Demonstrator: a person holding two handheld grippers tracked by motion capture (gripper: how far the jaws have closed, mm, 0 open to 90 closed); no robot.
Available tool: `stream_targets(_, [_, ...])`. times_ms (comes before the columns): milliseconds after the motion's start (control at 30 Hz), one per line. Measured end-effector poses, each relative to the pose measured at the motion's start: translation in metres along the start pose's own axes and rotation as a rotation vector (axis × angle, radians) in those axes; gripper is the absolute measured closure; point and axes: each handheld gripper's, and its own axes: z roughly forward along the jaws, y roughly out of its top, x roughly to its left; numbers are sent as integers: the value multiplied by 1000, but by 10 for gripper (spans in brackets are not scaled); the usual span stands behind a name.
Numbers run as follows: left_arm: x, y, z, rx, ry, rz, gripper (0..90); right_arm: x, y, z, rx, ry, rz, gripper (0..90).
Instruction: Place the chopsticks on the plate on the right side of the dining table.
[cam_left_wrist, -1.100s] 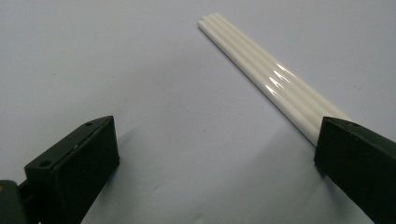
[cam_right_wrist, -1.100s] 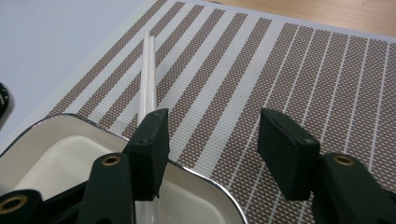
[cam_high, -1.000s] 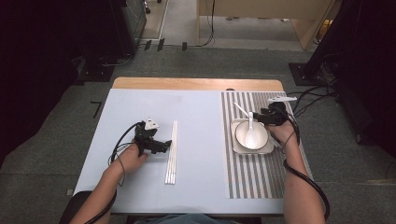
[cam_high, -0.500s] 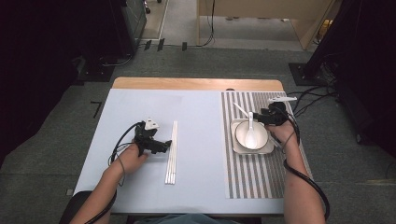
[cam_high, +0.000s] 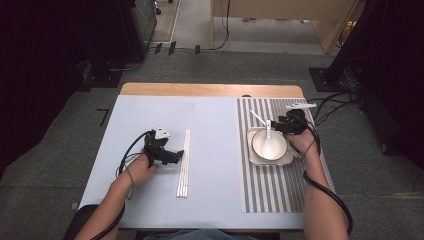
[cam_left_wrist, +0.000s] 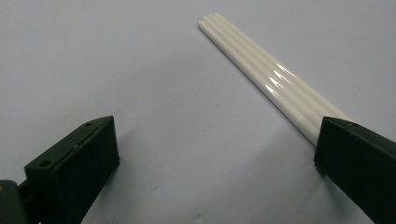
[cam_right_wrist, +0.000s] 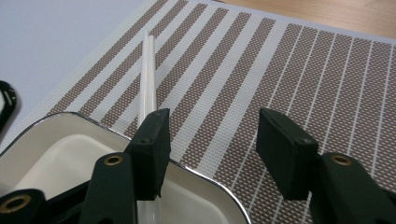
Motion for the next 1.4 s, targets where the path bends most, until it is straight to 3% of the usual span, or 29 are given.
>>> stream_targets(300, [0, 0, 0, 0, 0, 0, 0, 0, -1, 1, 6, 1, -1, 451])
stream_targets(500, [0, 0, 0, 0, 0, 0, 0, -2, 1, -5, -9, -29, 8, 444])
stream_targets(767, [0, 0, 0, 0, 1, 0, 0, 0, 17, -19, -30, -50, 42, 394])
stream_targets(1000, [0, 0, 0, 0, 1, 1, 0, 13, 28, -28, -56, -64, 101, 320])
stream_targets(1200, [0, 0, 0, 0, 1, 1, 0, 24, 32, -35, -45, -108, 102, 296])
stream_targets(1400, [0, 0, 0, 0, 1, 1, 0, 42, 41, -39, -44, -120, 108, 253])
